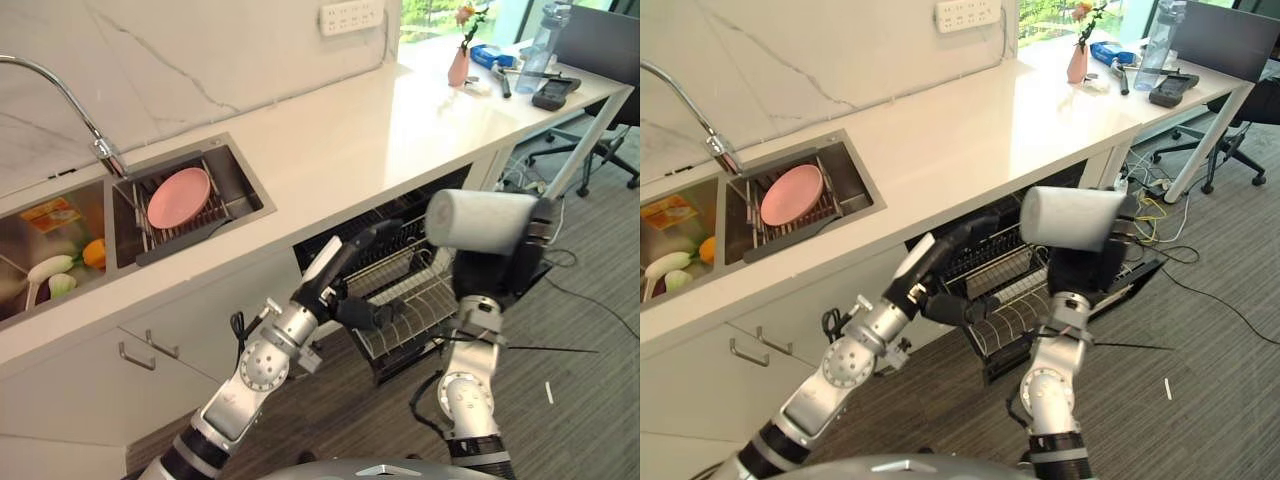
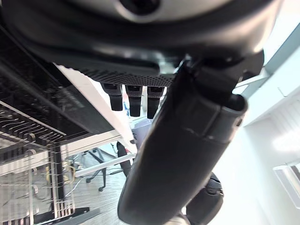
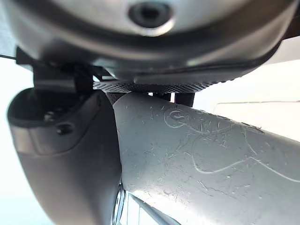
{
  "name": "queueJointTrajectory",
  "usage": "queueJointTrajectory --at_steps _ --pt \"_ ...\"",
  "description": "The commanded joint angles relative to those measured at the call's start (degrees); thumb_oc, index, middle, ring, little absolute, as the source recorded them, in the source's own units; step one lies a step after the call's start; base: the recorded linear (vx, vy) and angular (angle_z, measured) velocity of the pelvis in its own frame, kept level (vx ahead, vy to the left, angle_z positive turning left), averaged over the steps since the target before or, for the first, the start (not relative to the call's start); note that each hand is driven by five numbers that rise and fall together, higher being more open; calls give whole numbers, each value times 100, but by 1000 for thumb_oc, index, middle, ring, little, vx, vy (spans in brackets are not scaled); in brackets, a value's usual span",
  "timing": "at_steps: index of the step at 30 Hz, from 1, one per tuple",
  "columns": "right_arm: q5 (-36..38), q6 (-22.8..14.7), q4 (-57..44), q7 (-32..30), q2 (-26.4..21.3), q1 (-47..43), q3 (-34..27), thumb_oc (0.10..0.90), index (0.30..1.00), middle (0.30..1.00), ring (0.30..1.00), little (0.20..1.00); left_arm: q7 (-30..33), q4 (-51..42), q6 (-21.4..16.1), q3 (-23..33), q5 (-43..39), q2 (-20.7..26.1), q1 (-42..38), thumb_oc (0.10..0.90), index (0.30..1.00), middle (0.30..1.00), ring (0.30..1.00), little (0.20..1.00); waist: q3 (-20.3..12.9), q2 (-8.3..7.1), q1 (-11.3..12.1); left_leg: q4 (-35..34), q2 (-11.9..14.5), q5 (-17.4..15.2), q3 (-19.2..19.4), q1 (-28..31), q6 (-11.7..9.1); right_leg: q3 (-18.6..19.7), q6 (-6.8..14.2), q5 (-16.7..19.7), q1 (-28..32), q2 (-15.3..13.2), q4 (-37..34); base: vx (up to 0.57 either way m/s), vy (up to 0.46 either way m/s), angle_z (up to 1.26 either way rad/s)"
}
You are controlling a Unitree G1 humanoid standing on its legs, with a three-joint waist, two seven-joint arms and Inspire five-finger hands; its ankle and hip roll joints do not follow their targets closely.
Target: Place the dishes in the dishwasher.
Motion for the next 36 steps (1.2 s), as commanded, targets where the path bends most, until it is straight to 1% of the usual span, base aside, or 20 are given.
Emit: queueJointTrajectory --at_steps 1,5,7,8,9,11,13,15,16,17,18,20,23,28,29,31,33,34,35,36 --pt "-632 49 -755 506 112 -578 -266 400 300 300 300 300 52 -262 -444 150 -276 180 -364 800 900 900 900 900 -293 -387 14 37 152 -169 42 310 -300 208 412 -434 572 -354 84 0 0 0" --pt "-853 163 -642 355 -93 -472 -410 400 300 300 300 300 -94 -13 -428 35 -413 205 -48 800 900 900 900 900 -269 -400 1 37 166 -156 48 289 -306 205 409 -429 545 -333 84 0 0 0" --pt "-882 383 -411 333 -247 -457 -455 400 300 300 300 300 -202 132 -402 -18 -425 279 139 800 900 900 900 900 -250 -415 -2 37 171 -153 58 285 -314 201 410 -436 547 -323 84 0 0 0" --pt "-882 389 -406 332 -249 -459 -458 400 300 300 300 300 -203 135 -406 -18 -423 276 141 800 900 900 900 900 -253 -413 -1 37 171 -154 59 286 -314 202 410 -437 547 -323 84 0 0 0" --pt "-1153 460 -243 215 -488 -418 -494 400 300 300 300 300 -244 324 -401 -18 -385 332 263 800 900 900 900 900 -228 -429 2 37 176 -146 62 278 -317 201 411 -426 538 -321 84 0 0 0" --pt "-1291 520 -159 127 -604 -418 -505 400 300 300 300 300 -254 409 -402 -25 -388 327 326 800 900 900 900 900 -223 -432 6 37 181 -142 61 270 -319 198 411 -426 537 -320 84 0 0 0" --pt "-1598 560 32 -55 -805 -384 -569 400 300 300 300 300 -283 585 -399 -66 -465 339 510 800 900 900 900 900 -198 -450 13 37 191 -133 54 259 -323 191 414 -416 528 -318 84 0 0 0" --pt "-1951 702 219 -194 -1045 -370 -596 400 300 300 300 300 -311 764 -403 -91 -444 368 618 800 900 900 900 900 -187 -468 19 37 202 -128 60 244 -328 180 416 -412 521 -313 84 -4 -4 3" --pt "-2196 787 365 -247 -1234 -362 -627 400 300 300 300 300 -311 867 -397 -78 -457 345 693 800 900 900 900 900 -179 -475 25 37 203 -121 62 232 -330 177 420 -407 511 -315 84 0 0 0" --pt "-2624 900 420 -367 -1495 -384 -613 400 300 300 300 300 -288 1028 -384 -20 -473 322 793 800 900 900 900 900 -169 -490 38 37 207 -111 57 216 -330 176 422 -397 497 -318 84 0 0 0" --pt "-2912 950 544 -471 -1626 -381 -642 400 300 300 300 300 -256 1125 -360 23 -473 301 848 800 900 900 900 900 -160 -502 49 37 206 -100 48 208 -328 172 423 -392 492 -318 84 0 0 0" --pt "-3491 1216 754 -666 -1920 -427 -645 400 300 300 300 300 -182 1416 -297 144 -630 170 976 800 900 900 900 900 -146 -527 86 37 206 -82 25 188 -328 146 422 -384 488 -321 84 -6 -1 3" --pt "-3899 1411 1049 -906 -2123 -525 -663 400 300 300 300 300 49 1902 -278 238 -647 26 1018 800 900 900 900 900 -141 -555 125 37 208 -58 -21 149 -333 99 422 -384 489 -323 84 -1 -1 9" --pt "-4480 1739 1475 -1185 -2377 -833 -557 400 300 300 300 300 159 2413 -309 255 -518 49 1073 800 900 900 900 900 -122 -581 208 37 200 -45 -100 117 -335 23 415 -397 515 -317 84 4 6 10" --pt "-4793 1858 1733 -1250 -2475 -930 -481 400 300 300 300 300 139 2618 -298 287 -488 83 1102 800 900 900 900 900 -114 -594 273 37 192 -34 -153 103 -335 -25 414 -404 538 -318 84 13 7 13" --pt "-4904 1899 1812 -1265 -2508 -987 -464 400 300 300 300 300 135 2663 -298 322 -507 69 1120 800 900 900 900 900 -100 -602 289 37 182 -31 -182 90 -336 -52 414 -407 544 -316 84 7 6 19" --pt "-5237 2134 1916 -1324 -2625 -1108 -371 400 300 300 300 300 137 2789 -284 411 -529 71 1185 800 900 900 900 900 -81 -622 349 37 168 -14 -241 54 -334 -122 408 -413 550 -317 84 8 8 19" --pt "-5658 2350 2009 -1451 -2739 -1236 -297 400 300 300 300 300 172 2922 -272 472 -570 25 1255 800 900 900 900 900 -64 -642 435 37 158 2 -287 19 -332 -192 406 -414 567 -319 84 14 -1 20" --pt "-5797 2490 2059 -1427 -2770 -1283 -253 400 300 300 300 300 197 2971 -262 551 -657 -4 1296 800 900 900 900 900 -54 -657 492 37 148 9 -334 1 -328 -240 408 -418 585 -320 84 8 -4 14" --pt "-5797 2490 2059 -1427 -2770 -1283 -253 400 300 300 300 300 197 2971 -262 551 -657 -4 1296 800 900 900 900 900 -54 -657 492 37 148 9 -334 1 -328 -240 408 -418 585 -320 84 21 -2 16"
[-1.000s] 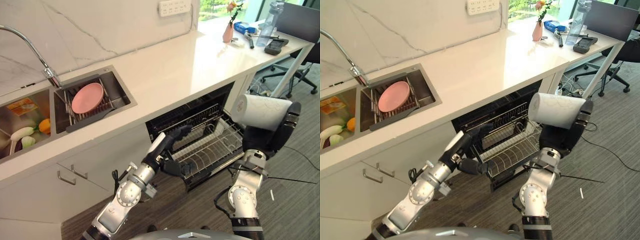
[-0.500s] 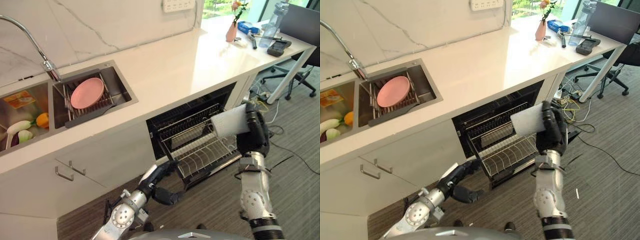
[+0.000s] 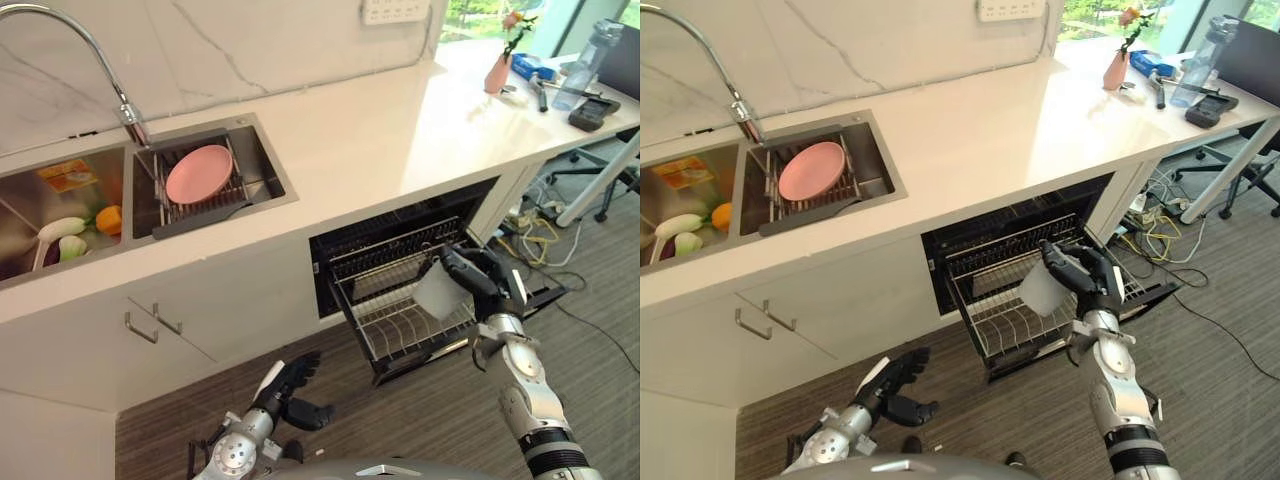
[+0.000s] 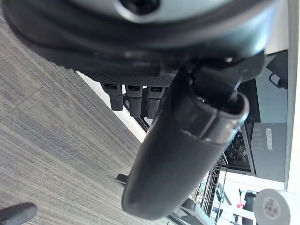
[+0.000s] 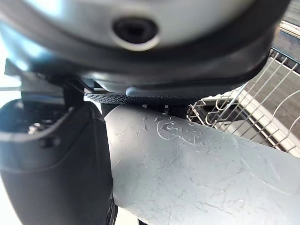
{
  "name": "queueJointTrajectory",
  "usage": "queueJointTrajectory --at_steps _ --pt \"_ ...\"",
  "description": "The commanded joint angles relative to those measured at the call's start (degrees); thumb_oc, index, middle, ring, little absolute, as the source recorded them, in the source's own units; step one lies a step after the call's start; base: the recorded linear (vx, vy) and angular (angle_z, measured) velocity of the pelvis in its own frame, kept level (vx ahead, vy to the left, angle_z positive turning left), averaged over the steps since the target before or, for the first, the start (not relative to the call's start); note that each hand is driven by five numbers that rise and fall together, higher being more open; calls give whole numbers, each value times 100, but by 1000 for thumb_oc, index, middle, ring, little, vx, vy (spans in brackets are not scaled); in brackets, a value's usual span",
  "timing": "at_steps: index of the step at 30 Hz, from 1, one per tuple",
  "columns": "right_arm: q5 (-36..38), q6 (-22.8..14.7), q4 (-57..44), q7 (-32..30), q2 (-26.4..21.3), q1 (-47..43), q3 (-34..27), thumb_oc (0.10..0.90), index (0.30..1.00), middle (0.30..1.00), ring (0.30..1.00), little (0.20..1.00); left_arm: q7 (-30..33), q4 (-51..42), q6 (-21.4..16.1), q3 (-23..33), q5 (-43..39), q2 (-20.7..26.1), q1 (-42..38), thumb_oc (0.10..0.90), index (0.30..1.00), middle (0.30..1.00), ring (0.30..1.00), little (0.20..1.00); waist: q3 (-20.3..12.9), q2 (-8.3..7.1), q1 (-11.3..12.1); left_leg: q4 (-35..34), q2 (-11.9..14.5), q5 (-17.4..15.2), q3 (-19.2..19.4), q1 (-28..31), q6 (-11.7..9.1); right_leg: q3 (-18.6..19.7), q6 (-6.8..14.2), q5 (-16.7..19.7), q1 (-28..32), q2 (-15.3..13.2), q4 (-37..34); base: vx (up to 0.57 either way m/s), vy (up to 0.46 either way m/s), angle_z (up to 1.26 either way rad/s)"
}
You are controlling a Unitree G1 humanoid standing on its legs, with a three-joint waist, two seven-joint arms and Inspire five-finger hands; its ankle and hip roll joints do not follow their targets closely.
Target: Place the dishes in the dishwasher.
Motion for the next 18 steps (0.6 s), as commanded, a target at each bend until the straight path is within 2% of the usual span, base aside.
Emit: queueJointTrajectory --at_steps 1,6,11,12,13,18 --pt "-965 -3 -33 -144 -464 -1161 -95 400 300 300 300 300 62 -94 -415 242 -265 66 -219 800 900 900 900 900 -193 -324 272 41 145 0 32 75 -304 125 399 -314 414 -338 85 23 3 15" --pt "-1133 147 569 -47 -463 -1406 -14 400 300 300 300 300 106 421 -373 411 -435 -69 -173 800 900 900 900 900 -193 -372 451 41 111 45 -135 -6 -306 -55 390 -342 467 -343 85 4 1 28" --pt "-1241 123 866 -27 -509 -1530 54 400 300 300 300 300 231 586 -377 519 -381 -74 -190 800 900 900 900 900 -175 -387 540 41 95 68 -212 -47 -307 -150 391 -352 497 -350 85 1 -3 15" --pt "-1375 170 1129 37 -564 -1651 141 400 300 300 300 300 299 788 -358 556 -223 -47 -187 800 900 900 900 900 -175 -399 607 41 74 84 -264 -73 -307 -197 394 -354 513 -350 85 10 7 26" --pt "-1538 256 1386 123 -652 -1729 264 400 300 300 300 300 372 1024 -284 829 -411 -166 -106 800 900 900 900 900 -164 -406 675 41 64 109 -317 -109 -312 -251 395 -353 522 -355 85 10 7 26" --pt "-1804 269 1815 160 -761 -1885 384 400 300 300 300 300 380 1309 -268 969 -360 -162 -40 800 900 900 900 900 -131 -398 755 41 51 142 -396 -156 -321 -323 390 -357 535 -353 85 -8 5 18"
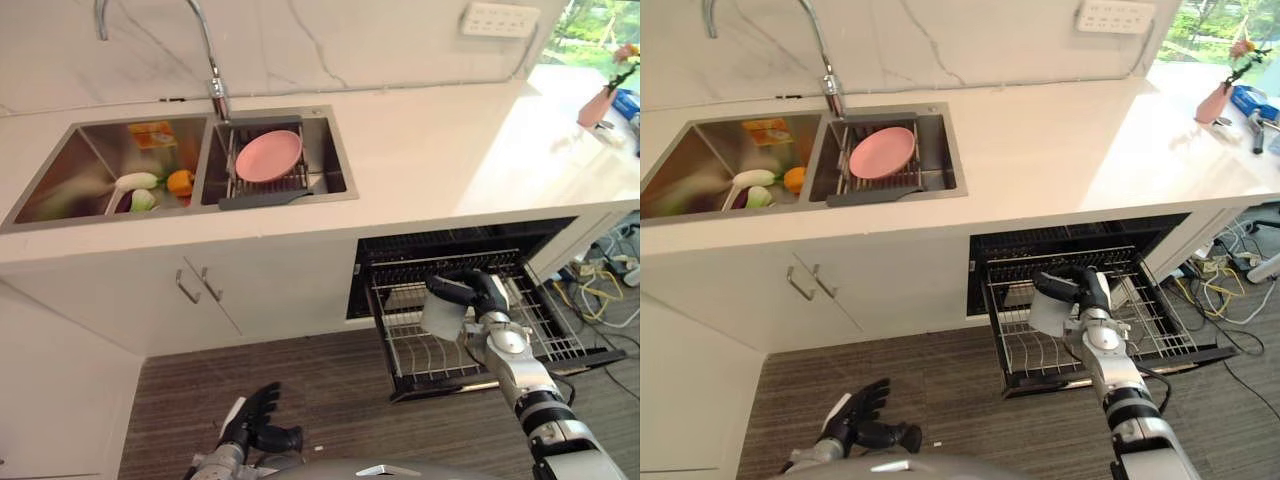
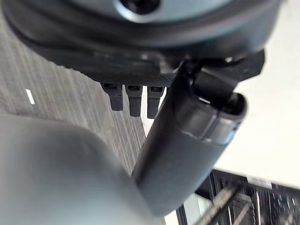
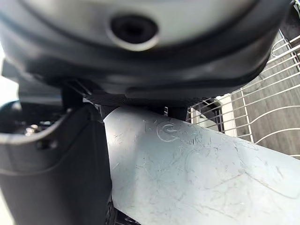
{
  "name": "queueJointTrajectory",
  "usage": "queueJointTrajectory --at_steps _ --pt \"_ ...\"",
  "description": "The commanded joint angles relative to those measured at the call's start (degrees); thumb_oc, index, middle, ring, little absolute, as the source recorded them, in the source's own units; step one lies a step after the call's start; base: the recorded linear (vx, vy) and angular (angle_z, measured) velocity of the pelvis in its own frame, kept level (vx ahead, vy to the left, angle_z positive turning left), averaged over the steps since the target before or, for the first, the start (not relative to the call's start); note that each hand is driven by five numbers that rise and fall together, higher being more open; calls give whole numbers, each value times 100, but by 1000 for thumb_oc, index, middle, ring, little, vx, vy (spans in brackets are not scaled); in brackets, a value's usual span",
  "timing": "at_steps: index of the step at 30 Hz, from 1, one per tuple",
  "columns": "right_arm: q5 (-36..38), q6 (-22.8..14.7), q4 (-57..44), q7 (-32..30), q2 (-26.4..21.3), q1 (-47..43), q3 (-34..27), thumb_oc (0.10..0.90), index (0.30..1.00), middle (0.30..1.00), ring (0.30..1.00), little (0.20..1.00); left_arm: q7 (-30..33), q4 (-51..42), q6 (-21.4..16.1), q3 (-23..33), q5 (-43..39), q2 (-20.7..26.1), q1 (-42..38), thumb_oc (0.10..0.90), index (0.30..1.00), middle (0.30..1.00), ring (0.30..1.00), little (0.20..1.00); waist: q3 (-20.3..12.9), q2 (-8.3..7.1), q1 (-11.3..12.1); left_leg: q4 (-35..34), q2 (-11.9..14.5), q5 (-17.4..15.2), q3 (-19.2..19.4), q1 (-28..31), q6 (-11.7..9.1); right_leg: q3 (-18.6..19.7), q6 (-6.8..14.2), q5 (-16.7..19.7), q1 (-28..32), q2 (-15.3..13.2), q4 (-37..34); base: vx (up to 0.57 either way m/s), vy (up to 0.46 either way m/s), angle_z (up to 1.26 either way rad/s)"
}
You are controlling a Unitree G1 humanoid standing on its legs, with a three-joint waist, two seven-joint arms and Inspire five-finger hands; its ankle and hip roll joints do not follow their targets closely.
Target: Place the dishes in the dishwasher.
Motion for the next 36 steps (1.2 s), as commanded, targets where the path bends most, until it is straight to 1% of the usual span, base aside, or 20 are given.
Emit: queueJointTrajectory --at_steps 1,3,4,5,6,8,10,11,13,14,16,18,20,24,28,30,31,32,36 --pt "-528 -369 -365 -59 -498 -760 47 400 300 300 300 300 135 -13 -204 -575 494 529 -402 800 900 900 900 900 -34 -117 90 37 229 104 217 -4 -349 257 270 -215 351 -276 85 -15 -3 15" --pt "-528 -369 -365 -59 -498 -760 47 400 300 300 300 300 135 -13 -204 -575 494 529 -402 800 900 900 900 900 -34 -117 90 37 229 104 217 -4 -349 257 270 -215 351 -276 85 -8 -1 15" --pt "-559 -355 -242 -27 -455 -855 96 400 300 300 300 300 182 219 -265 -644 757 592 -470 800 900 900 900 900 -10 -118 100 37 224 117 188 -19 -353 223 270 -220 360 -271 85 -9 13 22" --pt "-689 -348 144 87 -374 -1013 261 400 300 300 300 300 228 754 -292 -614 912 575 -508 800 900 900 900 900 3 -95 131 37 210 139 146 -34 -366 177 268 -222 386 -270 85 -13 14 28" --pt "-692 -377 287 118 -356 -1038 294 400 300 300 300 300 222 904 -293 -583 925 554 -498 800 900 900 900 900 5 -88 149 37 212 147 142 -41 -370 149 269 -229 394 -271 85 -14 16 12" --pt "-718 -417 609 198 -275 -1105 374 400 300 300 300 300 216 1460 -232 -418 806 386 -524 800 900 900 900 900 18 -75 178 37 210 166 121 -51 -380 126 264 -229 404 -269 85 -7 5 3" --pt "-681 -466 991 226 -173 -1191 390 400 300 300 300 300 176 2183 -132 -156 536 117 -686 800 900 900 900 900 7 -76 210 37 213 191 87 -70 -396 89 247 -247 427 -259 85 -5 -2 2" --pt "-681 -470 1000 225 -173 -1205 395 400 300 300 300 300 176 2202 -142 -150 536 110 -702 800 900 900 900 900 12 -74 202 37 213 191 84 -72 -397 86 247 -248 427 -258 85 -11 -7 7" --pt "-681 -504 1327 277 -145 -1283 435 400 300 300 300 300 104 2404 -113 -257 677 36 -800 800 900 900 900 900 18 -66 200 37 210 195 67 -81 -402 67 241 -255 437 -250 85 -4 1 8" --pt "-700 -524 1662 330 -119 -1379 522 400 300 300 300 300 162 2373 -175 -460 887 13 -841 800 900 900 900 900 35 -58 205 37 207 208 49 -96 -410 51 232 -268 440 -233 85 -8 0 3" --pt "-699 -525 1664 330 -119 -1381 523 400 300 300 300 300 162 2373 -176 -459 887 13 -842 800 900 900 900 900 36 -57 205 37 207 208 49 -96 -410 50 232 -268 441 -233 85 0 0 0" --pt "-698 -570 1957 351 -56 -1481 586 400 300 300 300 300 226 2254 -229 -665 1021 -25 -854 800 900 900 900 900 69 -47 209 37 213 221 38 -112 -415 37 227 -273 438 -221 85 -4 -1 2" --pt "-674 -633 2195 332 4 -1558 622 400 300 300 300 300 285 2205 -274 -698 903 -68 -916 800 900 900 900 900 138 -37 212 37 226 243 28 -148 -421 39 225 -268 403 -211 85 -43 -8 0" --pt "-617 -727 2463 311 -4 -1600 591 400 300 300 300 300 274 2154 -328 -806 922 -46 -977 800 900 900 900 900 305 7 215 37 226 289 -39 -227 -424 11 212 -261 346 -187 85 -58 -5 5" --pt "-635 -727 2491 324 12 -1637 617 400 300 300 300 300 291 2230 -332 -808 938 -57 -979 800 900 900 900 900 359 42 183 37 221 299 -40 -235 -423 19 204 -249 335 -181 85 -19 9 8" --pt "-522 -748 2528 440 9 -1598 554 400 300 300 300 300 253 2335 -315 -755 942 -69 -911 800 900 900 900 900 364 78 168 37 234 302 -28 -223 -423 18 202 -252 345 -180 85 0 0 0" --pt "-497 -733 2484 454 6 -1612 542 558 538 538 538 538 262 2351 -311 -721 939 -65 -895 800 900 900 900 900 364 81 154 37 240 300 -19 -218 -422 34 201 -252 342 -179 85 0 0 0" --pt "-474 -725 2441 456 16 -1623 530 800 900 900 900 900 263 2356 -313 -700 928 -59 -878 800 900 900 900 900 368 84 142 37 249 297 0 -208 -419 51 202 -250 336 -177 85 0 0 0" --pt "-427 -750 2427 437 48 -1684 500 800 900 900 900 900 278 2465 -307 -615 919 -66 -837 800 900 900 900 900 362 86 108 37 279 276 81 -165 -413 137 200 -254 329 -176 85 0 3 -1"
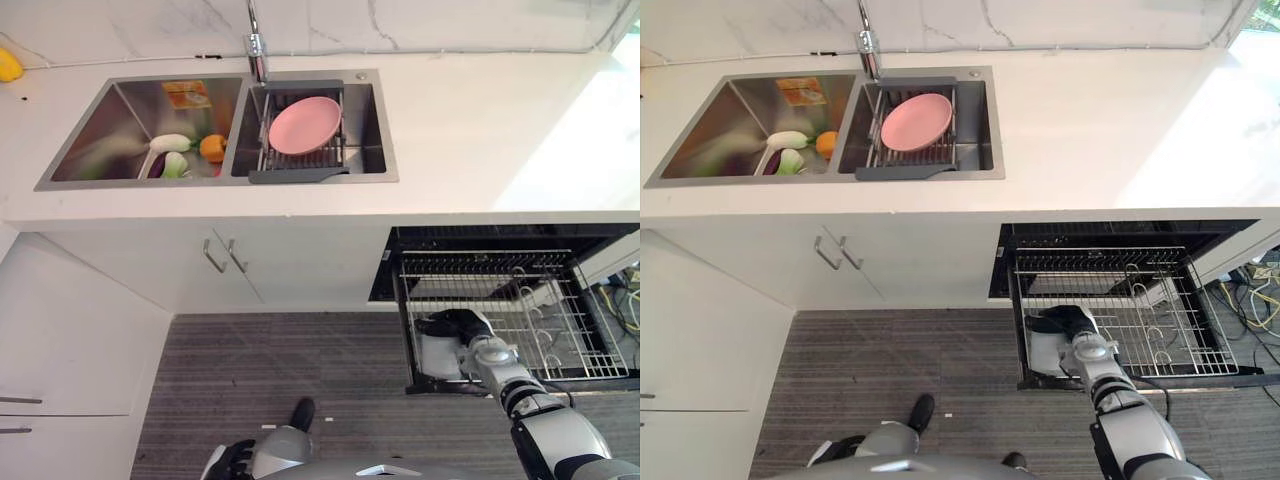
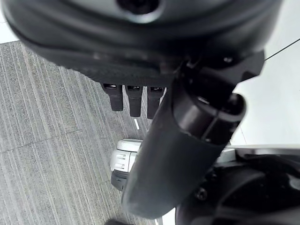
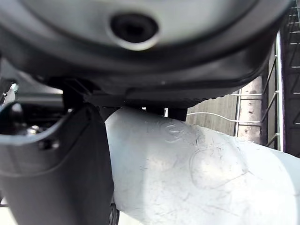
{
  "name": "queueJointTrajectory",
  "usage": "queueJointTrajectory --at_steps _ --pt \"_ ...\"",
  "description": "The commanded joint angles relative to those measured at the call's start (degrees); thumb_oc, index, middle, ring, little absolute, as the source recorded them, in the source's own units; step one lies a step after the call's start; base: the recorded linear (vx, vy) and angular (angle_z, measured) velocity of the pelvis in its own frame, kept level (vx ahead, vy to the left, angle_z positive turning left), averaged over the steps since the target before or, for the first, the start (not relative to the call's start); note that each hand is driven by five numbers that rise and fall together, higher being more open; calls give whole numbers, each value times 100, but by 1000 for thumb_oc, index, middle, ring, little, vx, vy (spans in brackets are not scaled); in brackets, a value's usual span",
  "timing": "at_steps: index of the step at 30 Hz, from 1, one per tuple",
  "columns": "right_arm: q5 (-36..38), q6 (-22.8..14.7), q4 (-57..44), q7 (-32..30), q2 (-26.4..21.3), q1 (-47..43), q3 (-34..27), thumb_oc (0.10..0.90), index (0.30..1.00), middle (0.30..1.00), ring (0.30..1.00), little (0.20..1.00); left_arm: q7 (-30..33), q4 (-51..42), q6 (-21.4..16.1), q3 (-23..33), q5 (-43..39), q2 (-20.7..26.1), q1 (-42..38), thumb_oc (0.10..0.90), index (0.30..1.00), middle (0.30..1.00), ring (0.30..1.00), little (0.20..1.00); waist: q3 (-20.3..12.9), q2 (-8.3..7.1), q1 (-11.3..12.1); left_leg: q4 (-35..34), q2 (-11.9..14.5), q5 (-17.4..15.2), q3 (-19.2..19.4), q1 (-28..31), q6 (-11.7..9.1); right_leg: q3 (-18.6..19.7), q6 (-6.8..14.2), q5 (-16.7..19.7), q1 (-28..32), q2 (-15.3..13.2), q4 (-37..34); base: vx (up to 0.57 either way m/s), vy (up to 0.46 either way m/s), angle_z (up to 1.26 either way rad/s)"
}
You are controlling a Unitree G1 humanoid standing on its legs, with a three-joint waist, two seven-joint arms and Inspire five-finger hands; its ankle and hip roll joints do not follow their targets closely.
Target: Place the dishes in the dishwasher.
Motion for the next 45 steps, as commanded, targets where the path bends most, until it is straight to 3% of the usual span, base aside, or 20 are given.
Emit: queueJointTrajectory --at_steps 1,11,21,29,30,31,36,37,38,40,45 --pt "43 -454 -234 -93 -335 -772 164 800 900 900 900 900 140 105 -203 -143 14 -125 -88 800 900 900 900 900 -123 -35 21 33 410 153 489 38 -408 451 143 -205 322 -68 86 -3 6 -7" --pt "30 -460 -335 -118 -331 -870 203 800 900 900 900 900 162 110 -304 -87 -72 -156 -74 800 900 900 900 900 -174 -123 -9 33 435 112 574 100 -406 560 136 -215 305 -58 86 2 -3 -7" --pt "254 -441 -1436 -14 -263 -553 81 800 900 900 900 900 46 144 -348 28 -96 -188 51 800 900 900 900 900 -213 -144 -116 33 480 40 753 213 -386 748 138 -213 268 -53 86 11 -1 -10" --pt "102 -379 -1534 -21 -219 -478 145 800 900 900 900 900 124 220 -372 139 -44 -188 150 800 900 900 900 900 -236 -193 -127 33 492 -21 891 305 -361 875 143 -202 238 -36 86 19 -1 -8" --pt "-16 -348 -1532 -27 -265 -498 226 739 808 808 808 808 133 225 -378 140 -35 -180 161 800 900 900 900 900 -239 -208 -122 33 498 -30 902 310 -362 876 144 -203 237 -35 86 6 0 -13" --pt "-125 -337 -1643 -76 -266 -450 310 400 300 300 300 300 149 217 -378 152 -53 -185 144 800 900 900 900 900 -229 -225 -123 33 497 -33 917 312 -356 892 147 -190 229 -32 86 2 -1 -5" --pt "-176 -98 -1354 168 -333 -379 365 400 300 300 300 300 122 112 -443 139 -18 -110 231 800 900 900 900 900 -240 -266 -98 33 506 -39 908 302 -355 878 157 -189 222 -35 86 7 -3 -1" --pt "-122 -48 -1236 203 -275 -431 325 527 491 491 491 491 131 55 -474 92 -20 -96 258 800 900 900 900 900 -242 -282 -96 33 504 -45 905 301 -347 885 161 -189 219 -34 86 0 0 0" --pt "-84 -49 -1181 230 -250 -438 309 800 900 900 900 900 122 49 -489 86 -5 -97 276 800 900 900 900 900 -242 -287 -100 33 500 -46 915 301 -346 893 163 -186 217 -34 86 0 0 0" --pt "-105 -40 -1059 315 -229 -484 371 800 900 900 900 900 116 237 -335 37 -66 -201 -161 800 900 900 900 900 -272 -293 -162 33 515 -69 966 316 -332 917 167 -179 204 -38 86 7 7 -2" --pt "-28 -152 -770 319 -347 -693 370 800 900 900 900 900 89 246 -329 52 23 -148 69 800 900 900 900 900 -274 -275 -105 33 497 -78 975 322 -330 930 170 -164 192 -59 86 -6 8 -8"
